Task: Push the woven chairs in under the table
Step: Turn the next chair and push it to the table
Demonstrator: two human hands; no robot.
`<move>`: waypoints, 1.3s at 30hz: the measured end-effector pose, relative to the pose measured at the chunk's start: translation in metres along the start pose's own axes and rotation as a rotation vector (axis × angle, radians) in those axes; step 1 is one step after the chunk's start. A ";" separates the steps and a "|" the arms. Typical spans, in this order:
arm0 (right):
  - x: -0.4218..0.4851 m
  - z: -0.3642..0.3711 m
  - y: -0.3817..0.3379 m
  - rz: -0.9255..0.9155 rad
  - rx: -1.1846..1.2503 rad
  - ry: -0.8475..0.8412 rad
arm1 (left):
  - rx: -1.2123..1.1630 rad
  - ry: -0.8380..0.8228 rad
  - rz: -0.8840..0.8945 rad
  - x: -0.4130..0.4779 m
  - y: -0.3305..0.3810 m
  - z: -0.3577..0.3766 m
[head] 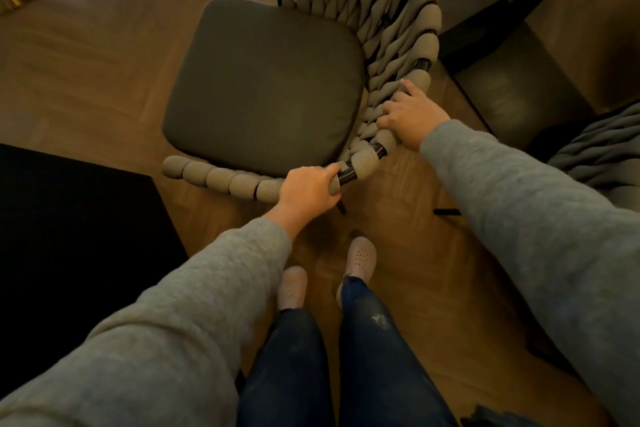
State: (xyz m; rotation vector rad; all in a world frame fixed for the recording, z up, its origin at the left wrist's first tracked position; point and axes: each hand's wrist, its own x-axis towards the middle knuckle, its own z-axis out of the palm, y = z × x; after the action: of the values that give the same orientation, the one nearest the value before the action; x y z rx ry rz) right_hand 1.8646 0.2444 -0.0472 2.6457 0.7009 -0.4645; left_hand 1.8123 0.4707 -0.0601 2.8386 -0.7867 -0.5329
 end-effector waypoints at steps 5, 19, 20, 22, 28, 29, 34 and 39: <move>-0.037 0.003 -0.043 0.040 0.069 0.004 | 0.002 -0.049 0.091 -0.041 -0.009 0.013; -0.135 -0.014 -0.233 0.318 0.381 -0.128 | 0.216 -0.221 0.468 -0.164 -0.076 0.037; -0.138 -0.016 -0.246 0.338 0.411 -0.133 | 0.243 -0.234 0.495 -0.169 -0.083 0.037; -0.143 -0.021 -0.270 0.374 0.454 -0.145 | 0.295 -0.266 0.551 -0.178 -0.095 0.035; -0.151 -0.029 -0.299 0.316 0.503 -0.180 | 0.368 -0.346 0.663 -0.183 -0.118 0.022; -0.154 -0.027 -0.294 0.265 0.493 -0.197 | 0.376 -0.365 0.658 -0.183 -0.118 0.022; -0.173 -0.013 -0.224 0.198 0.395 -0.388 | 0.247 -0.320 0.523 -0.195 -0.094 0.023; -0.175 0.004 -0.145 0.206 0.177 -0.476 | 0.038 -0.200 0.296 -0.205 0.003 0.051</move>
State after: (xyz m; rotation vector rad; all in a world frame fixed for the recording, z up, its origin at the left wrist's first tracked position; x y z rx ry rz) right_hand 1.6436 0.2893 -0.0187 2.5727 0.2468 -1.0868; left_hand 1.6274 0.5727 -0.0458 2.6581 -1.2382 -0.7685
